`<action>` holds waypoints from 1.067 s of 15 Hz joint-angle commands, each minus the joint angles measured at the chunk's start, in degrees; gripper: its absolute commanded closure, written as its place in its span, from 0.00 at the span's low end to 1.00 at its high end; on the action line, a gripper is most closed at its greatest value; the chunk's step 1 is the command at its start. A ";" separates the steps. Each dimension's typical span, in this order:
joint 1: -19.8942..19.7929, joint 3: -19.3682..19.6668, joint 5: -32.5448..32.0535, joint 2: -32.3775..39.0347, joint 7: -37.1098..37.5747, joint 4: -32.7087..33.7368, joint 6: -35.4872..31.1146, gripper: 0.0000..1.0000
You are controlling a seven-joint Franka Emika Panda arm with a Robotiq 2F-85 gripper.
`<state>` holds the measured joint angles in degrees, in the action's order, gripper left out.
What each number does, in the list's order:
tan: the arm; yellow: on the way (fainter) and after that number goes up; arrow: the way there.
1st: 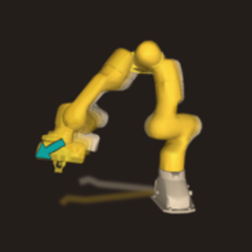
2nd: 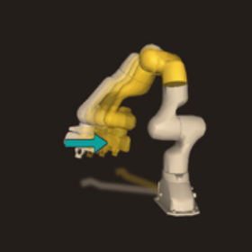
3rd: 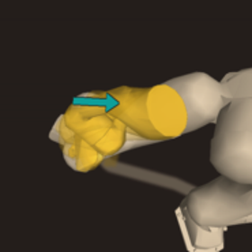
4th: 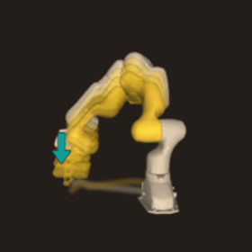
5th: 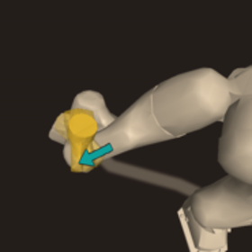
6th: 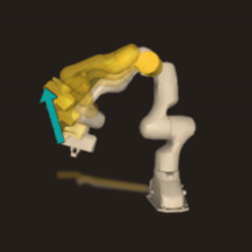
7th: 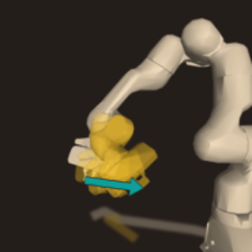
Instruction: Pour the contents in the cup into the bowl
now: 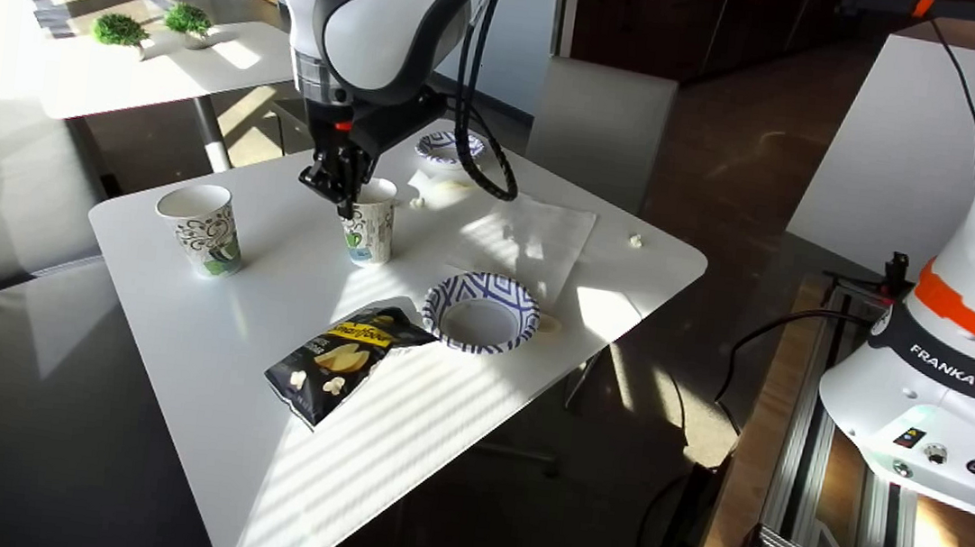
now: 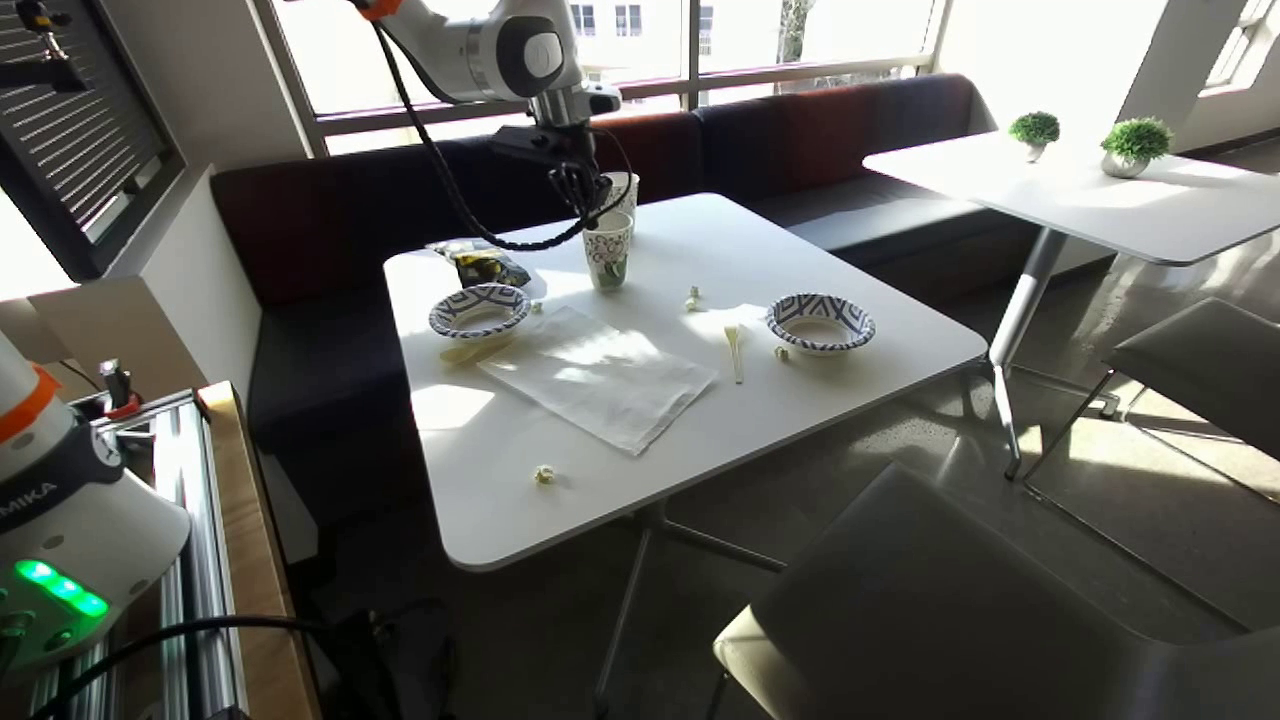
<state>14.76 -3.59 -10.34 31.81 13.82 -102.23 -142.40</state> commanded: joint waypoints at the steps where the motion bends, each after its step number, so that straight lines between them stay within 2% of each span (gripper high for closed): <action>1: 1.55 0.92 0.39 -2.67 2.55 -0.36 5.71 0.99; 5: 0.68 -0.19 1.26 -8.99 2.32 -3.50 9.73 0.99; 7: -1.17 -2.10 4.49 -13.28 -0.65 -6.22 11.43 0.99; 9: -3.83 -4.55 11.13 -17.55 -6.40 -9.64 12.31 0.99; 12: -7.54 -7.19 24.57 -24.24 -17.60 -15.98 14.09 0.99; 16: -10.30 -5.87 39.74 -30.39 -31.71 -22.78 19.07 0.99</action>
<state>7.04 -9.76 20.17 6.91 -8.57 -118.27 -126.13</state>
